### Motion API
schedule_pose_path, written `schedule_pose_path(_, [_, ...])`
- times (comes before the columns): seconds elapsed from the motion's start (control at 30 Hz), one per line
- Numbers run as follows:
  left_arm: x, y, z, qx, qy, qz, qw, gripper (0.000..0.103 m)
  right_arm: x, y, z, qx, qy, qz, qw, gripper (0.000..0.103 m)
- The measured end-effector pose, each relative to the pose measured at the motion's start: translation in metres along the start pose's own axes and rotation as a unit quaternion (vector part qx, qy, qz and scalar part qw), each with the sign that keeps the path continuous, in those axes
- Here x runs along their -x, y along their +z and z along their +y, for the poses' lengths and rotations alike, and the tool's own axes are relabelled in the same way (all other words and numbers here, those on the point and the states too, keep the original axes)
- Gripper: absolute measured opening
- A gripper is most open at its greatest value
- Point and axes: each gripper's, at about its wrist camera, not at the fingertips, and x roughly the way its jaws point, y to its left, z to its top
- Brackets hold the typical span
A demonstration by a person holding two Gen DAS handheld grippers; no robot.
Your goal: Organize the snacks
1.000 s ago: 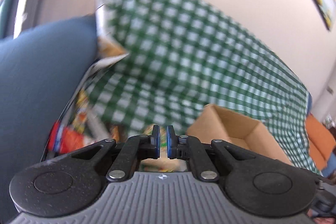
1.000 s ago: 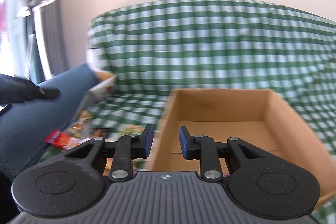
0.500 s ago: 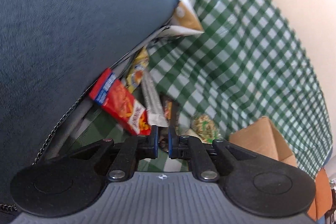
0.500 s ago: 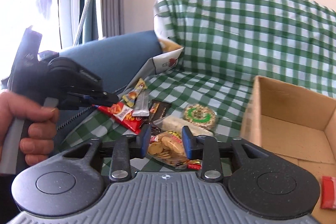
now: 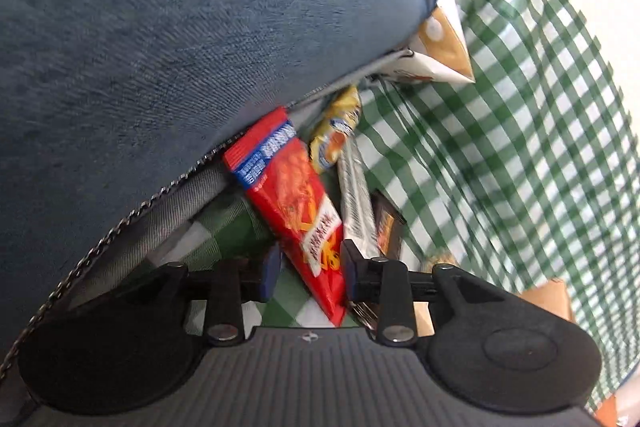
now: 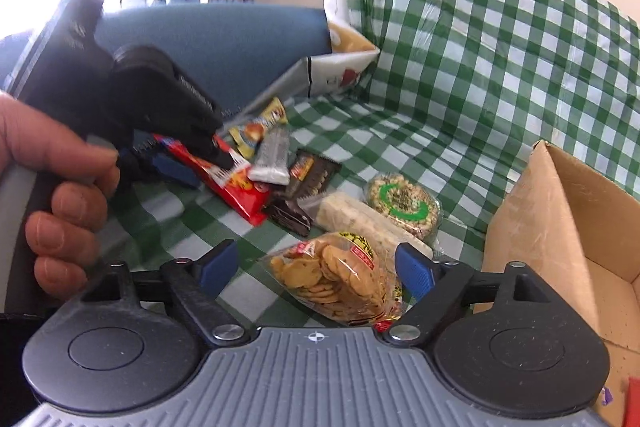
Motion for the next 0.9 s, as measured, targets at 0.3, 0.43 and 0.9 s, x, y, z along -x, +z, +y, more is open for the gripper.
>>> schedule_pose_path(0.3, [-0.008,0.001,-0.002,-0.024,0.018,-0.028,0.9992,0.019,-0.032,-0.009,0.003,0.017,-0.009,0.018,1.000,0.086])
schedule_pose_path(0.43, [-0.004,0.000,-0.007,-0.041,0.012,-0.042,0.9982,0.013,-0.033,-0.010,0.003,0.024,-0.010,0.019,0.999,0.071])
schedule_pose_path(0.9, [0.070,-0.017,-0.028,-0.125,-0.056,-0.061,0.9887,0.008,0.023,-0.008,0.016,0.084,-0.027,0.016,0.996,0.054])
